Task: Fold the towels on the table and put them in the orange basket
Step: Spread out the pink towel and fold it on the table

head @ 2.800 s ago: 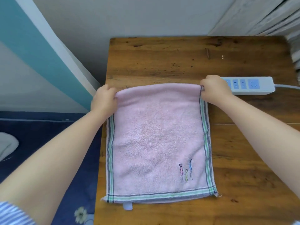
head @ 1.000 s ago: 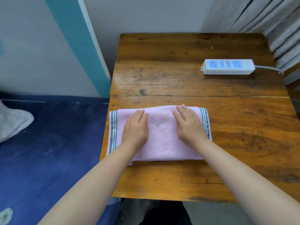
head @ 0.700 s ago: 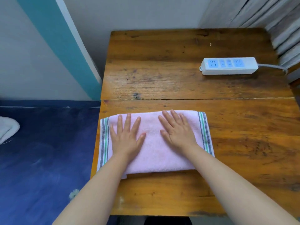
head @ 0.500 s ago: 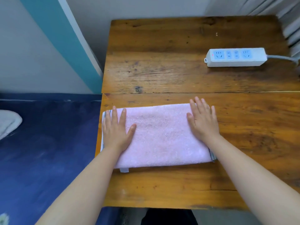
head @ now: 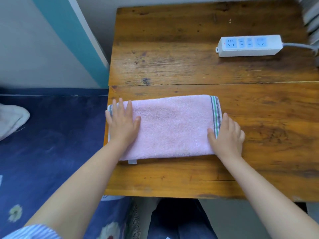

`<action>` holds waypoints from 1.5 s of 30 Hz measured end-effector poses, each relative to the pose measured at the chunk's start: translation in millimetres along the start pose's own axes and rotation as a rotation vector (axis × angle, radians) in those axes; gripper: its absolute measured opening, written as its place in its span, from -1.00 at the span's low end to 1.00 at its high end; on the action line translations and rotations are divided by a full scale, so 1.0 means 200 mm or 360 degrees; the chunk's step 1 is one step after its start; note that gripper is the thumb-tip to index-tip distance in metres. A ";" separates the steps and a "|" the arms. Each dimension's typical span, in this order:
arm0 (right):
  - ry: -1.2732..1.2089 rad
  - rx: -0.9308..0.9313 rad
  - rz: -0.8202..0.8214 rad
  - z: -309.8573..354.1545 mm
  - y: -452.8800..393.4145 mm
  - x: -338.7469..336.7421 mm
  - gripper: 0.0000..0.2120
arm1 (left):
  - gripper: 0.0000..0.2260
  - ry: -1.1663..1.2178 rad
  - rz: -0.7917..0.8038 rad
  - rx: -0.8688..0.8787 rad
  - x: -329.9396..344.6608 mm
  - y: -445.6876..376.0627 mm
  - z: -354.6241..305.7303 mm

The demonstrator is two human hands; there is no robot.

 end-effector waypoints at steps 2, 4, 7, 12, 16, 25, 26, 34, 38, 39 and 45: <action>0.0045 0.0119 0.0054 -0.01 0.08 0.01 -0.32 | -0.47 0.0012 0.0038 0.0205 0.01 0.01 -0.15; 0.0097 0.0187 0.0107 -0.02 0.14 0.02 -0.30 | -0.47 0.0017 0.0064 0.0364 0.02 0.01 -0.28; 0.0041 0.0333 0.0158 -0.04 0.18 0.05 -0.32 | -0.46 0.0026 0.0111 0.0523 0.04 0.04 -0.42; -0.0202 0.0609 0.0202 -0.08 0.17 0.06 -0.60 | -0.46 -0.0068 0.0278 0.0474 0.15 0.15 -0.46; -0.0335 0.0632 0.0236 -0.10 0.15 0.06 -0.78 | -0.48 -0.0027 0.0332 0.0372 0.14 0.13 -0.48; -0.0170 0.0450 0.0138 -0.22 -0.04 -0.14 -0.84 | -0.68 0.0055 0.0164 0.0335 -0.08 -0.06 -0.80; -0.0163 0.0431 0.0182 -0.22 -0.06 -0.15 -0.87 | -0.67 0.0149 0.0219 0.0355 -0.09 -0.11 -0.87; -0.0178 0.0282 0.0439 -0.23 -0.12 -0.17 -0.84 | -0.71 0.0578 0.0996 0.0426 -0.04 -0.28 -1.29; -0.0173 0.0294 0.0305 -0.31 -0.16 -0.25 -0.76 | -0.90 0.0805 0.1100 0.0397 -0.10 -0.32 -1.30; -0.0168 0.0276 0.0230 -0.32 -0.18 -0.29 -0.74 | -0.86 0.0852 0.1093 0.0416 -0.13 -0.34 -1.30; -0.0226 -0.0052 -0.0319 -0.17 -0.29 -0.59 -0.94 | -0.74 0.0968 0.0809 0.0551 -0.38 -0.43 -1.22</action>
Point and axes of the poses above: each hand's wrist, its own y-axis away from the middle knuckle, its own x-axis out of the palm, z = x × y, the point moved 8 cm from there along -y, towards the middle knuckle, and after that the axes turned 2 degrees about -z, right-handed, at the moved point
